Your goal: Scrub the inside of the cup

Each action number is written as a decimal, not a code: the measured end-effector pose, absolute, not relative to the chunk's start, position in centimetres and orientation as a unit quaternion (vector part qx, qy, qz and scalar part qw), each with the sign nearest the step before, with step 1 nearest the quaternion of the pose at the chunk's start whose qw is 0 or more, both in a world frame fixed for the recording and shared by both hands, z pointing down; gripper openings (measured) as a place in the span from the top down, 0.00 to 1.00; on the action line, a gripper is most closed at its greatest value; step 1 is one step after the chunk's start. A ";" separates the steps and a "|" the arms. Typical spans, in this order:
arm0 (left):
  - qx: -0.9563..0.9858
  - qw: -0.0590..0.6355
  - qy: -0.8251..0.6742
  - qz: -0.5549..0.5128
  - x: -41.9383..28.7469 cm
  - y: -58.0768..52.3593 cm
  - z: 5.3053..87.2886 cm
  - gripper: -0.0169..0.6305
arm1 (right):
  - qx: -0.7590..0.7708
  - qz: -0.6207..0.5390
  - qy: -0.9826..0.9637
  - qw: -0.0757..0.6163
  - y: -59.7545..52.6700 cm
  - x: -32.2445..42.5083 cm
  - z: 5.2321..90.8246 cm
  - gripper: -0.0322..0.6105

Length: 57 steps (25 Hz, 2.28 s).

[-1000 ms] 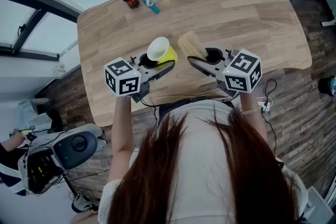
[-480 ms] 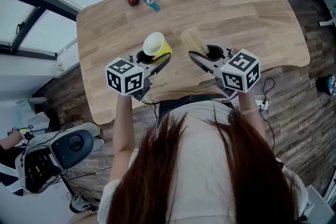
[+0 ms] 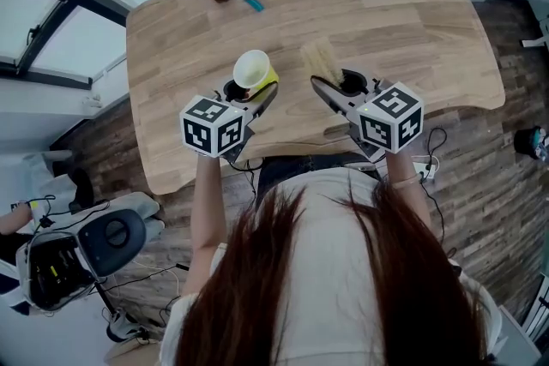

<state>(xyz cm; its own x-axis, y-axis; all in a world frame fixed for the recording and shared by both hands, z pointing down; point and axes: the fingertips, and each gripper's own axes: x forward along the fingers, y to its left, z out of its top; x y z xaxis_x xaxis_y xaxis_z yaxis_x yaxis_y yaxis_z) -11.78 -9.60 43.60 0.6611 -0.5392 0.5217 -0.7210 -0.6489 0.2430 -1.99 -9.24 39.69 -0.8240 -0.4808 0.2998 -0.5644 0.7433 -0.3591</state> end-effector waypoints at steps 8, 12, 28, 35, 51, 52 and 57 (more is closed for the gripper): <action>0.871 0.206 -0.389 0.220 -12.0 -8.9 44.0 0.64 | 0.297 0.225 -0.923 0.096 -8.9 -1.6 40.0 0.75; 0.865 0.200 -0.403 0.222 -11.9 -8.5 43.9 0.64 | 0.312 0.221 -0.919 0.099 -8.7 -1.1 40.1 0.75; 0.847 0.182 -0.456 0.204 -12.4 -6.0 42.8 0.64 | 0.375 0.200 -0.899 0.102 -6.8 0.5 40.4 0.75; 0.839 0.186 -0.471 0.199 -12.7 -3.9 42.9 0.64 | 0.390 0.190 -0.895 0.105 -5.2 1.1 40.7 0.75; 0.843 0.186 -0.468 0.190 -12.8 -2.9 41.9 0.64 | 0.398 0.187 -0.892 0.102 -3.8 0.9 40.2 0.75; 0.844 0.186 -0.466 0.189 -12.8 -3.2 41.8 0.64 | 0.402 0.187 -0.890 0.101 -4.0 0.9 40.2 0.75; 0.853 0.187 -0.448 0.190 -13.0 -5.0 41.6 0.64 | 0.422 0.191 -0.881 0.097 -5.3 0.6 39.8 0.75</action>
<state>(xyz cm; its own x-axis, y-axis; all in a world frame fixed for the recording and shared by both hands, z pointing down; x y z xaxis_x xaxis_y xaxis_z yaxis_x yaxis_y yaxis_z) -13.02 -5.00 41.59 0.5260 -0.6939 0.4917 -0.8361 -0.5277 0.1498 0.63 -5.28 39.80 -0.6257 -0.7057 0.3325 -0.7800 0.5719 -0.2540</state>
